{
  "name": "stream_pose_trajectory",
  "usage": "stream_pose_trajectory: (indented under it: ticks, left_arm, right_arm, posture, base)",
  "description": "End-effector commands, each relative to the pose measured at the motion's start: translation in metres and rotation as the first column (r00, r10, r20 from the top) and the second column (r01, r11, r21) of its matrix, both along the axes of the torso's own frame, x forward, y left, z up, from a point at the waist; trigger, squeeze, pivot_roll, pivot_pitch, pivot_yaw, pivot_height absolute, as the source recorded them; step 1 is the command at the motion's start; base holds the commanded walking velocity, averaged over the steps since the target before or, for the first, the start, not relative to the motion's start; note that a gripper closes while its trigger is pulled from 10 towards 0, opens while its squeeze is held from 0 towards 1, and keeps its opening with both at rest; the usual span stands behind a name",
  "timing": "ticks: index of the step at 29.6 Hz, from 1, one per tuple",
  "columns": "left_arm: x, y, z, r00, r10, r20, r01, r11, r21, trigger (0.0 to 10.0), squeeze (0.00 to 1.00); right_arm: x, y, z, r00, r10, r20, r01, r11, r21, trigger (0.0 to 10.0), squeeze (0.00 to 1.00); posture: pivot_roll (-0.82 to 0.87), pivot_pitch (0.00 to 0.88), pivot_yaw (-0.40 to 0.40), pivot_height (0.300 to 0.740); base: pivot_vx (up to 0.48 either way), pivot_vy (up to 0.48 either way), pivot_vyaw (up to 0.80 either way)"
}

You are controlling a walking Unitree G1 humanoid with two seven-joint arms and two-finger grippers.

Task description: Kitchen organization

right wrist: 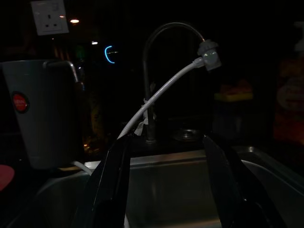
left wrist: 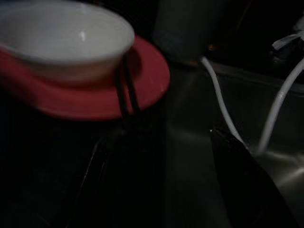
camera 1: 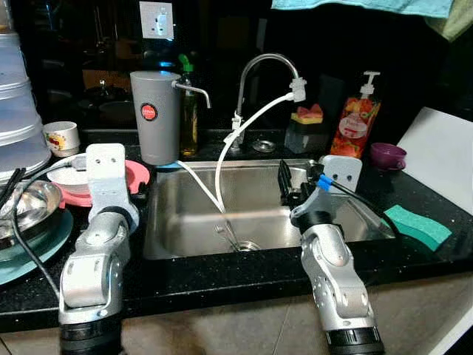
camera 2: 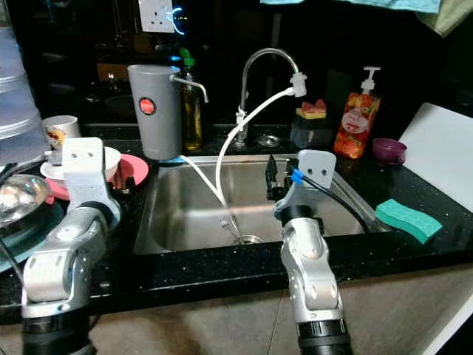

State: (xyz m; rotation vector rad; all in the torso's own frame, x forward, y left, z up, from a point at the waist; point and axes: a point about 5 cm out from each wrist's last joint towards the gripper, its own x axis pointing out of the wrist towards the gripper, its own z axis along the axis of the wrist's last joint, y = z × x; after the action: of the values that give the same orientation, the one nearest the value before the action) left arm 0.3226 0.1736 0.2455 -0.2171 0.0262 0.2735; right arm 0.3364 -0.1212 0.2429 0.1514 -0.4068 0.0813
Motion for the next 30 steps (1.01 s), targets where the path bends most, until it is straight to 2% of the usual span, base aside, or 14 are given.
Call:
stream_pose_trajectory:
  ticks: [1, 2, 3, 10, 11, 14, 21, 25, 30]
  left_arm:
    - [0.003, -0.003, 0.008, 0.999, 0.029, 0.023, -0.028, 0.999, -0.031, 10.0, 0.00]
    - [0.004, -0.003, 0.010, 0.999, 0.043, 0.032, -0.042, 0.999, -0.034, 10.0, 0.00]
    - [0.005, -0.001, 0.010, 0.998, 0.056, 0.033, -0.055, 0.998, -0.030, 10.0, 1.00]
    - [0.017, 0.001, 0.010, 0.994, 0.110, 0.003, -0.110, 0.993, -0.032, 10.0, 1.00]
    - [0.019, 0.000, 0.010, 0.992, 0.126, -0.003, -0.126, 0.992, -0.030, 10.0, 0.00]
    - [0.023, -0.002, 0.007, 0.988, 0.153, -0.020, -0.154, 0.988, -0.031, 10.0, 0.00]
    - [0.038, 0.005, 0.005, 0.970, 0.235, -0.060, -0.238, 0.970, -0.047, 10.0, 0.00]
    - [0.041, 0.008, 0.005, 0.962, 0.262, -0.074, -0.266, 0.963, -0.049, 10.0, 0.00]
    - [0.052, 0.010, 0.001, 0.959, 0.266, -0.101, -0.274, 0.959, -0.077, 10.0, 0.00]
  right_arm:
    - [0.001, 0.002, 0.000, 1.000, 0.009, -0.001, -0.009, 1.000, -0.002, 10.0, 0.00]
    - [0.001, 0.002, 0.000, 1.000, 0.010, 0.000, -0.010, 1.000, -0.002, 10.0, 0.00]
    - [0.001, 0.002, 0.000, 1.000, 0.009, 0.000, -0.009, 1.000, -0.001, 10.0, 0.00]
    - [0.001, 0.001, -0.001, 1.000, 0.003, -0.001, -0.003, 1.000, -0.001, 10.0, 0.00]
    - [0.001, 0.001, -0.001, 1.000, 0.003, -0.001, -0.003, 1.000, 0.000, 10.0, 0.00]
    - [0.001, 0.001, -0.001, 1.000, 0.003, 0.000, -0.003, 1.000, 0.001, 10.0, 0.00]
    - [0.000, 0.003, -0.002, 1.000, 0.008, -0.004, -0.008, 1.000, 0.001, 10.0, 0.00]
    - [0.000, 0.003, -0.002, 1.000, 0.007, -0.005, -0.007, 1.000, 0.001, 10.0, 0.00]
    - [0.000, 0.003, -0.002, 1.000, 0.008, -0.004, -0.008, 1.000, 0.000, 10.0, 0.00]
  posture:
    - [0.22, 0.006, -0.101, 0.740]
    - [0.22, 0.006, -0.101, 0.740]
    - [0.22, 0.006, -0.101, 0.740]
    - [0.21, 0.001, -0.100, 0.740]
    - [0.21, 0.001, -0.100, 0.740]
    - [0.21, 0.001, -0.100, 0.740]
    - [0.21, 0.003, -0.098, 0.740]
    - [0.20, 0.008, -0.094, 0.740]
    - [0.20, 0.006, -0.095, 0.740]
  base:
    - [0.000, 0.000, 0.00]
    - [0.000, 0.000, 0.00]
    - [0.000, 0.000, 0.00]
    - [0.000, 0.000, 0.00]
    - [0.000, 0.000, 0.00]
    - [0.000, 0.000, 0.00]
    - [0.000, 0.000, 0.00]
    - [0.000, 0.000, 0.00]
    - [0.000, 0.000, 0.00]
